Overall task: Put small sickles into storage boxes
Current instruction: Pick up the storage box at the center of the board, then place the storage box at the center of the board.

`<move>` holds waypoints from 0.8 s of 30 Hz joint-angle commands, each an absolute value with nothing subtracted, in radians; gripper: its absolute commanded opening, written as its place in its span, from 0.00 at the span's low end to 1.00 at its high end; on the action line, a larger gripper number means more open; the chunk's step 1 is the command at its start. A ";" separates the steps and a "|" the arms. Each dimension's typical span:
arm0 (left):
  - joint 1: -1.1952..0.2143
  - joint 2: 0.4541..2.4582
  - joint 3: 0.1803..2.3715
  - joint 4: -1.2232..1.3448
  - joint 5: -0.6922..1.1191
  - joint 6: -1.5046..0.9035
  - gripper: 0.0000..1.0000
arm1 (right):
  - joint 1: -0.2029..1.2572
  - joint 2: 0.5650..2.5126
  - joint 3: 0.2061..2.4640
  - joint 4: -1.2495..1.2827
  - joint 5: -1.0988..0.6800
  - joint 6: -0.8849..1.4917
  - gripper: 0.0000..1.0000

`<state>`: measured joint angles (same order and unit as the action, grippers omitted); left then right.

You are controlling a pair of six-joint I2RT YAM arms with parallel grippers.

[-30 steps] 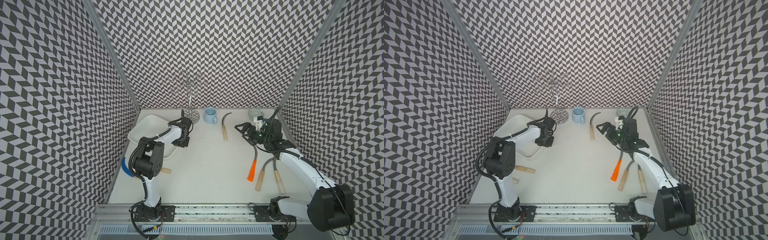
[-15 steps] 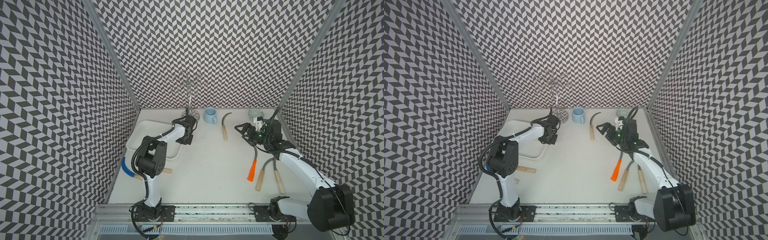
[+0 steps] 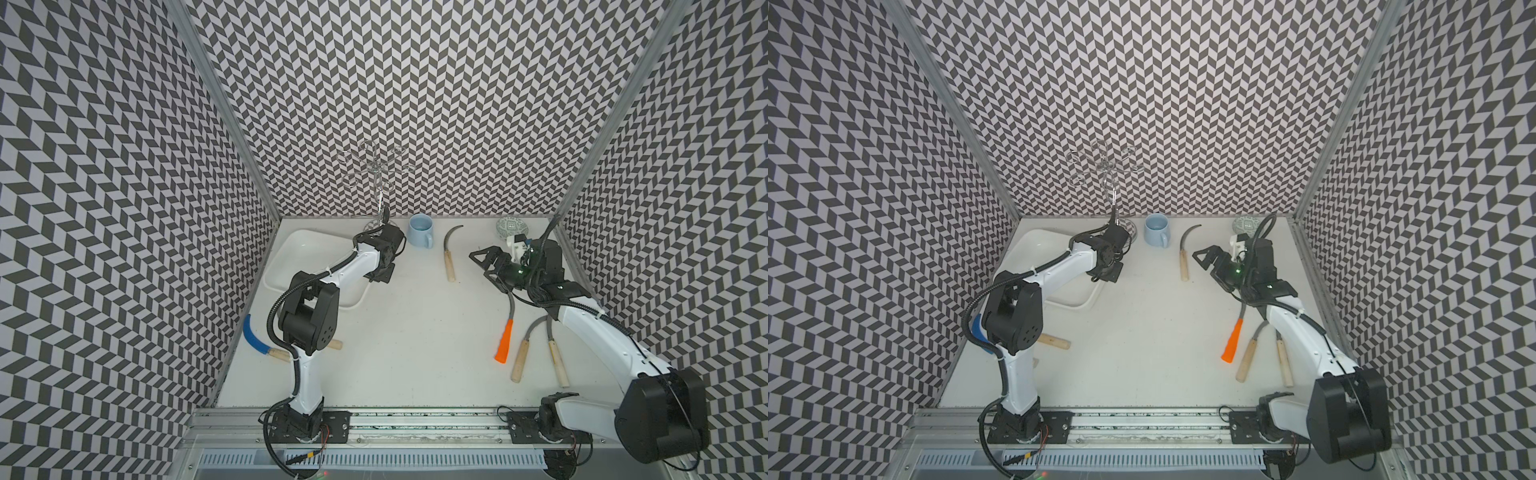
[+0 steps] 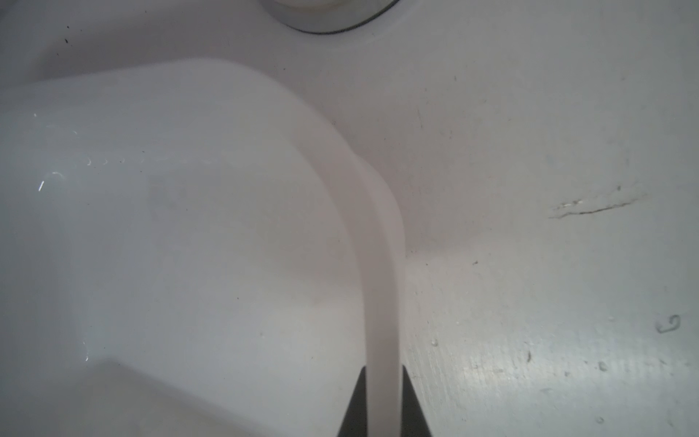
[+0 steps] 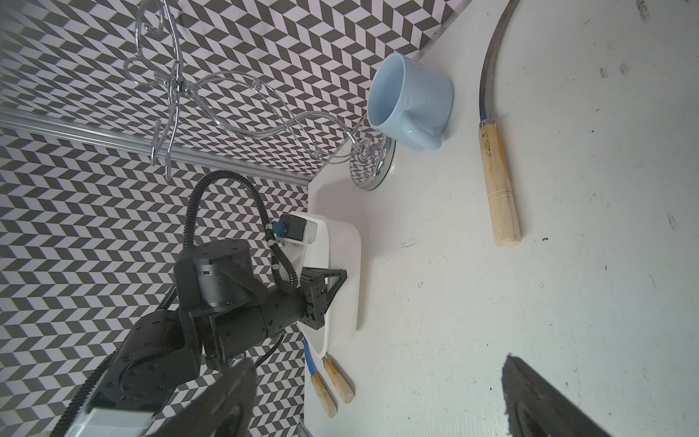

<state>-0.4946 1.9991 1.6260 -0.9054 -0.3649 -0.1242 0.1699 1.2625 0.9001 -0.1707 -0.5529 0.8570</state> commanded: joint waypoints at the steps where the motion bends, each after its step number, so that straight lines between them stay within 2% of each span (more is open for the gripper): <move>1: -0.529 1.994 1.692 -0.970 -0.422 -0.142 0.00 | 0.153 1.238 0.898 -0.122 -0.522 0.846 1.00; 11: -0.745 1.955 1.712 -1.050 -0.390 -0.235 0.00 | 0.051 1.324 1.026 -0.190 -0.469 0.795 1.00; 24: -1.105 1.830 1.593 -1.018 -0.378 -0.303 0.00 | -0.204 1.495 1.159 -0.412 -0.587 0.642 1.00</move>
